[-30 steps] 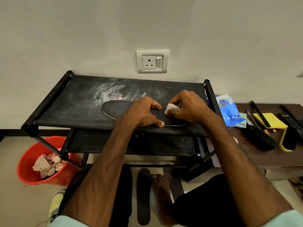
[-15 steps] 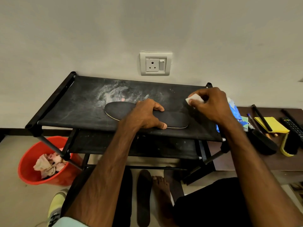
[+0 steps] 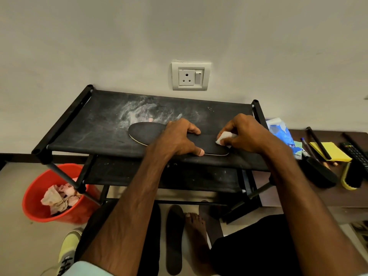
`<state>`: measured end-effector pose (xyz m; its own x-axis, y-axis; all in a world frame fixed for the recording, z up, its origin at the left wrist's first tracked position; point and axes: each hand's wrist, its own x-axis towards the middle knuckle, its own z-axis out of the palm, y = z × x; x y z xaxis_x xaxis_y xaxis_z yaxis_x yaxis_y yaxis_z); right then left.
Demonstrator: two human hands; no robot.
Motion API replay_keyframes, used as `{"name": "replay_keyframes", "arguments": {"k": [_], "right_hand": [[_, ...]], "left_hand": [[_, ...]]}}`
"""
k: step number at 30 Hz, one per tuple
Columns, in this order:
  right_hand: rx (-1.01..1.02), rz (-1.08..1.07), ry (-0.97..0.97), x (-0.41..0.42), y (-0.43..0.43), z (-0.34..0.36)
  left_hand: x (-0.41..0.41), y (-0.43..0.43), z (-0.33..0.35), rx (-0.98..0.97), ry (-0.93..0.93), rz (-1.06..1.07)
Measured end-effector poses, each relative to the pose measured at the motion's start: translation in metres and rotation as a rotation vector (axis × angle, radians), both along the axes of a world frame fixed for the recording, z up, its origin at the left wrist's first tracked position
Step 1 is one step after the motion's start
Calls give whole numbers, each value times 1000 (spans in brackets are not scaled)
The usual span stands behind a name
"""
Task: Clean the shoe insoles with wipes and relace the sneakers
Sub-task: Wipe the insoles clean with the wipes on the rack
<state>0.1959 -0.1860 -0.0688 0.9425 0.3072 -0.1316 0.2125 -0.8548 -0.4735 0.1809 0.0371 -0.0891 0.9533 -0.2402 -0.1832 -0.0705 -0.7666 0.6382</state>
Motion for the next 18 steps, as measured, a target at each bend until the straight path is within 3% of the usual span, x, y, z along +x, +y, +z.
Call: {"name": "replay_keyframes", "arguments": {"k": [5,8,13,18], "right_hand": [[38,187,88,-20,-11,13],[220,11,-72,-17,-12,7],[179,-50,-122,-17,8,-5],[123,-179,-144,-28,20,-5]], "left_hand": [[-1,2,1,-33,-24,-22],[-4,8,6,-43,-23,-75],[-5,47,18,-168,-47,3],[-13,96,20,36,-66,138]]}}
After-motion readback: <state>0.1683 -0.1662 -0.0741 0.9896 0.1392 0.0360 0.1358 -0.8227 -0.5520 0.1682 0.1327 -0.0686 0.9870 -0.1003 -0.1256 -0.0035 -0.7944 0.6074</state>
